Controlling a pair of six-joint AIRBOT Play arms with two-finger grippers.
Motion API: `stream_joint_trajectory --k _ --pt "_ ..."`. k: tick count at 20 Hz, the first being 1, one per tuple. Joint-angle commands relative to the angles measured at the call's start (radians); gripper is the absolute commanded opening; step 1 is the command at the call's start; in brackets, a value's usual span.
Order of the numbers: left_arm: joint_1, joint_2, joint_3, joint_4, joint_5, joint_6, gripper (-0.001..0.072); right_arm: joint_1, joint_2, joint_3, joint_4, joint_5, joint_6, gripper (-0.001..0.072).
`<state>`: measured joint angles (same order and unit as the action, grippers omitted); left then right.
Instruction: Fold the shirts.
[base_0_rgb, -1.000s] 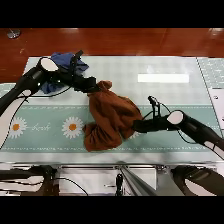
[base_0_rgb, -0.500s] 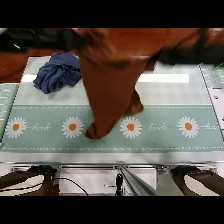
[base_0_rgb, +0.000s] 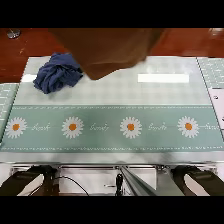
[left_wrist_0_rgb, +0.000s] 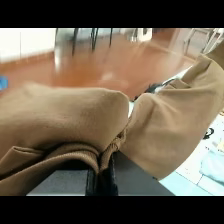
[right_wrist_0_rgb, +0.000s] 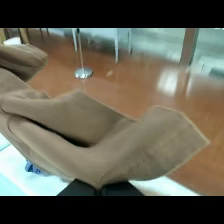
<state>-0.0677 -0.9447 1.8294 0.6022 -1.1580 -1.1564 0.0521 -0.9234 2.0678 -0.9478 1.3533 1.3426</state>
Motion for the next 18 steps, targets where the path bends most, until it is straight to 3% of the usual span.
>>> stream_joint_trajectory --k 1,5,9,11,14,18 --pt "0.002 0.166 0.009 0.049 -0.116 0.004 0.0042 -0.002 0.128 0.028 -0.065 0.111 -0.013 0.0026" --pt "0.002 0.278 -0.075 0.089 -0.302 -0.075 0.0042 -0.002 0.205 -0.045 -0.161 0.258 0.031 0.0026" --pt "-0.006 0.330 -0.438 0.087 -0.312 -0.096 0.0042 -0.002 0.241 -0.350 -0.154 0.236 0.017 0.0026" --pt "-0.031 0.303 -0.650 0.087 -0.233 -0.085 0.0043 -0.002 0.233 -0.546 -0.137 0.119 0.018 0.0026" --pt "-0.092 0.196 -0.861 0.087 -0.022 0.012 0.0042 -0.002 0.161 -0.777 -0.134 -0.064 0.027 0.0026" --pt "-0.125 -0.081 -0.878 0.087 0.230 0.067 0.0042 -0.002 -0.074 -0.841 -0.094 -0.283 0.070 0.0026"
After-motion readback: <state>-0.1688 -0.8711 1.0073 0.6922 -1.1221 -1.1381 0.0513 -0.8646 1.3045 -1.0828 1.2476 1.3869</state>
